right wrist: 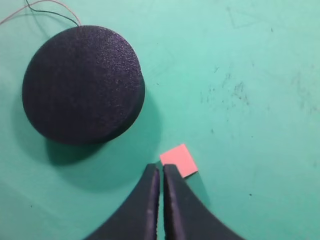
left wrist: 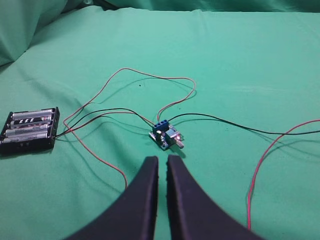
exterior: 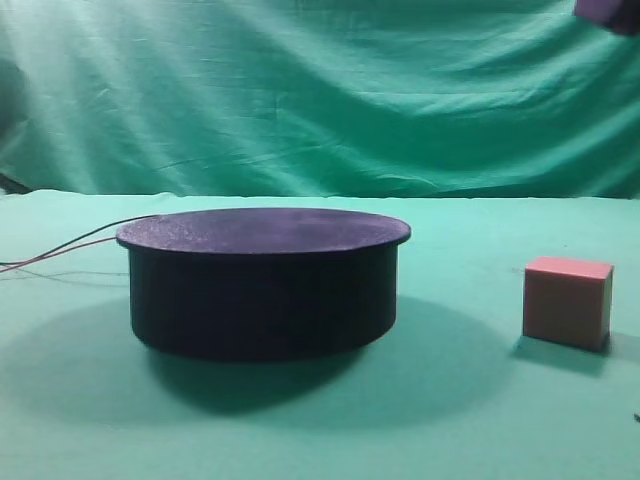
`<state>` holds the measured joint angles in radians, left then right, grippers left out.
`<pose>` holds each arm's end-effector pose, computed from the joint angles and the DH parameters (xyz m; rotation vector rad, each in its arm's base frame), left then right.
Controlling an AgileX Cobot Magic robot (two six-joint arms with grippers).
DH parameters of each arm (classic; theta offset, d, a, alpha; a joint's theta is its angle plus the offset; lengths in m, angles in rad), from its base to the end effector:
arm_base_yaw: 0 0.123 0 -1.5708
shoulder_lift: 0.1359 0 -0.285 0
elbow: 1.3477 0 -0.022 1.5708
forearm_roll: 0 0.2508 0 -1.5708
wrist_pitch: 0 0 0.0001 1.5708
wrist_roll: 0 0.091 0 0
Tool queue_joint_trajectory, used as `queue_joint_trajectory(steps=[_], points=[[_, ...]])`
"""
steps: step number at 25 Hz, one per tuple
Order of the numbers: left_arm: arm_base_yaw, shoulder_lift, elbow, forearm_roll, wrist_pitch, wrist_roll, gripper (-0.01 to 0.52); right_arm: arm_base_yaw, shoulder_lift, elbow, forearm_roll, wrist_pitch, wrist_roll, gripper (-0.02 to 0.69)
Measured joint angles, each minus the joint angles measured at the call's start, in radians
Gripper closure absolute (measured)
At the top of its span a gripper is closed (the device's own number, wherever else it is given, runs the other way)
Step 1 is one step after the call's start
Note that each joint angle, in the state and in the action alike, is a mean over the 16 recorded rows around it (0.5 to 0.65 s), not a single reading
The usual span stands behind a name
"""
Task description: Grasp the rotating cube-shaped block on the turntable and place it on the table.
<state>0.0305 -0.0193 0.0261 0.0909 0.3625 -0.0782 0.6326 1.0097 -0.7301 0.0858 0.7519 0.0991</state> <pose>0.0524 0.0045 0.1729 -0.0443 1.8512 0.0558 0.1470 0.1144 0.2827 -0.6199 2.4804 0.3904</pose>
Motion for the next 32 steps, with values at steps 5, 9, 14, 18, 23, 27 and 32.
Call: queue_joint_trajectory(steps=[5,9,14,18,23,27,32], points=[[0.0,0.0,0.0,0.0,0.0,0.0,0.514,-0.004,-0.04,0.004,-0.018,0.004,-0.023,0.665],[0.0,0.0,0.0,0.0,0.0,0.0,0.514,-0.039,-0.072,0.03,-0.026,-0.017,-0.054,0.665],[0.0,0.0,0.0,0.0,0.0,0.0,0.514,-0.137,-0.148,0.115,-0.013,-0.095,-0.11,0.665],[0.0,0.0,0.0,0.0,0.0,0.0,0.514,-0.24,-0.258,0.231,0.004,-0.2,-0.149,0.665],[0.0,0.0,0.0,0.0,0.0,0.0,0.514,-0.37,-0.449,0.42,0.028,-0.358,-0.195,0.665],[0.0,0.0,0.0,0.0,0.0,0.0,0.514,-0.433,-0.622,0.564,0.034,-0.455,-0.212,0.665],[0.0,0.0,0.0,0.0,0.0,0.0,0.514,-0.47,-0.82,0.688,0.033,-0.49,-0.221,0.665]])
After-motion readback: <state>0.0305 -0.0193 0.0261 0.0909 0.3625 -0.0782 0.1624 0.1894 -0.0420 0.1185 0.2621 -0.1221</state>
